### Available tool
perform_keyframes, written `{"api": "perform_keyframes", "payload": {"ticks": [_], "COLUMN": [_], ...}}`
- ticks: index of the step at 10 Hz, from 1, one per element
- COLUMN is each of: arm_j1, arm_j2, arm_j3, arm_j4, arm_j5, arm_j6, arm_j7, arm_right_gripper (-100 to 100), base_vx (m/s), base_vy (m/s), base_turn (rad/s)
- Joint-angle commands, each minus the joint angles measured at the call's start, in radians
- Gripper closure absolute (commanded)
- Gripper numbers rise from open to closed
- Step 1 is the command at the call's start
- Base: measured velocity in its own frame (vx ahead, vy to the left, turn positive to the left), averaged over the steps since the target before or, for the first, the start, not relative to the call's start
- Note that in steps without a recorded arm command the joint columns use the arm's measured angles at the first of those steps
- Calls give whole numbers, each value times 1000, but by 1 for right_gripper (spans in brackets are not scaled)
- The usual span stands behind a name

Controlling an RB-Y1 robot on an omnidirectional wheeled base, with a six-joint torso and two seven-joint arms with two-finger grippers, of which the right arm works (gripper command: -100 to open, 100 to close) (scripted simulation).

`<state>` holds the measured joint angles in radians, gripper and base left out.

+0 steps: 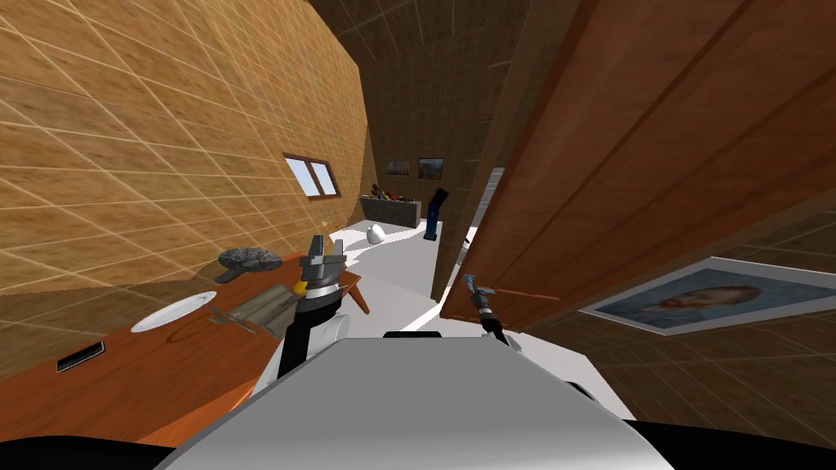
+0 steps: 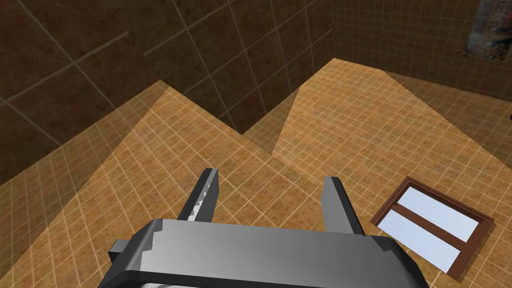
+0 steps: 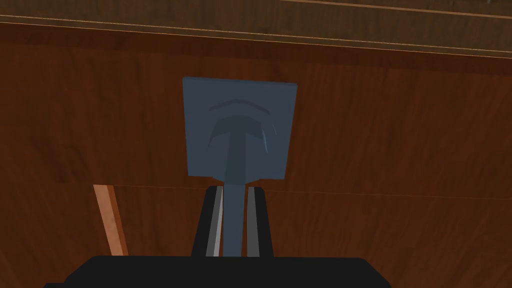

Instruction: Pull the door open

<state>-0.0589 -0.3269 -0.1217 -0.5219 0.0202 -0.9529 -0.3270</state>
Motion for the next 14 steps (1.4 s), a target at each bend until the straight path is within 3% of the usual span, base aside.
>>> {"api": "perform_keyframes", "payload": {"ticks": [1, 2, 10, 12, 14], "arm_j1": [9, 7, -31, -34, -5], "arm_j2": [-13, -5, -28, -24, -46], "arm_j3": [13, 10, 38, 42, 53], "arm_j4": [1, -2, 73, 75, 85], "arm_j5": [9, 7, 63, 67, 82], "arm_j6": [-18, -8, -75, -75, -125], "arm_j7": [-21, -12, -63, -63, -92], "arm_right_gripper": [100, 100, 100, 100, 100], "base_vx": [-220, -94, -241, -187, -186], "base_vy": [-74, -22, -86, -66, -35], "base_turn": [105, 31, 144, 78, 173]}}
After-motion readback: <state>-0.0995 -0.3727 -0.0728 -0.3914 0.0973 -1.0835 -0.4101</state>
